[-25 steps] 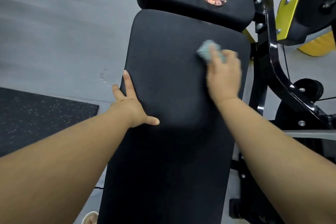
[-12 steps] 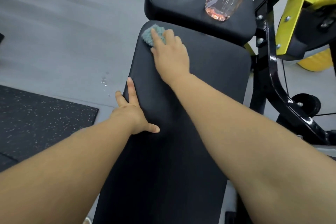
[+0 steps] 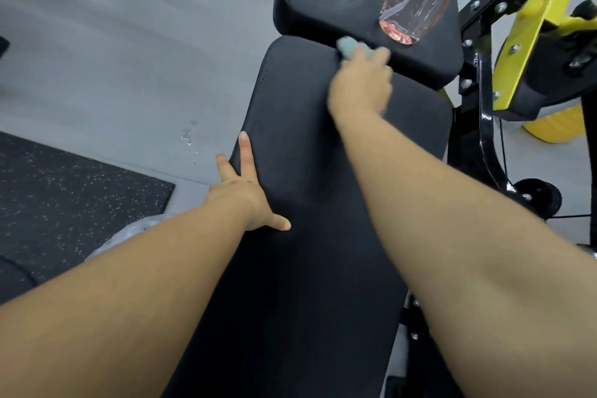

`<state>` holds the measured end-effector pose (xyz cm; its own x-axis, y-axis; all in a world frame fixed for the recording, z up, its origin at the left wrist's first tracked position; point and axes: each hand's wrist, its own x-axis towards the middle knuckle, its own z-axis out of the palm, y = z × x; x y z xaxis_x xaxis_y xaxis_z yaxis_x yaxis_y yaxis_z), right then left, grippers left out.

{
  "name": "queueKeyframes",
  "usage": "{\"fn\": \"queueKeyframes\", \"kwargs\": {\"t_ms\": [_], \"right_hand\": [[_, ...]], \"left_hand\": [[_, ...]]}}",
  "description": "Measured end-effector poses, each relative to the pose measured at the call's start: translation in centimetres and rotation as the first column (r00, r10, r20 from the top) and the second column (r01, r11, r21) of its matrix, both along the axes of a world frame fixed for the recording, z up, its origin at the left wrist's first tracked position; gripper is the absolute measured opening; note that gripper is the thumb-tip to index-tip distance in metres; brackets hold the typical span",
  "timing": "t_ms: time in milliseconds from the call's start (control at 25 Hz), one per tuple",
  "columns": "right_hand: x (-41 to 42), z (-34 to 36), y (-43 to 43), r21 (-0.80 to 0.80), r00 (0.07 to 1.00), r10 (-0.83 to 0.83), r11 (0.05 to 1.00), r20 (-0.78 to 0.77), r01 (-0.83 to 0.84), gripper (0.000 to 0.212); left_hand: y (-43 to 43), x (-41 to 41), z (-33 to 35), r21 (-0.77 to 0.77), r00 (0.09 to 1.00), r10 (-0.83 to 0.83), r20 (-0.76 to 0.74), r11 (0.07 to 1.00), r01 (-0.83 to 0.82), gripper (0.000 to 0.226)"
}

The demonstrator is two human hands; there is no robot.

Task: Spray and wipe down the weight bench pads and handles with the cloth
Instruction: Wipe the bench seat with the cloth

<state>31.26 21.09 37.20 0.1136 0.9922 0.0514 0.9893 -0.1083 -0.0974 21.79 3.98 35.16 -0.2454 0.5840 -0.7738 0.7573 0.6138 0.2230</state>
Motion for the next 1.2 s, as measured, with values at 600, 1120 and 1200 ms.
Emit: {"fn": "queueKeyframes", "kwargs": {"t_ms": [600, 1120, 1200], "right_hand": [[12.8, -2.7, -6.7, 0.089, 0.993, -0.111, 0.99, -0.036, 0.113, 0.048], [4.4, -8.6, -27.0, 0.135, 0.803, 0.595, 0.793, 0.035, -0.594, 0.047], [6.1, -8.0, -27.9, 0.119, 0.651, 0.758, 0.643, 0.044, -0.756, 0.046]], "left_hand": [[-0.2, 0.1, 0.5, 0.023, 1.0, 0.005, 0.005, 1.0, -0.005, 0.146], [-6.8, -5.4, -1.1, 0.051, 0.67, 0.49, 0.558, 0.785, -0.617, 0.06], [-8.8, -6.0, -1.1, -0.055, 0.657, 0.532, 0.534, 0.798, -0.601, 0.04]]}}
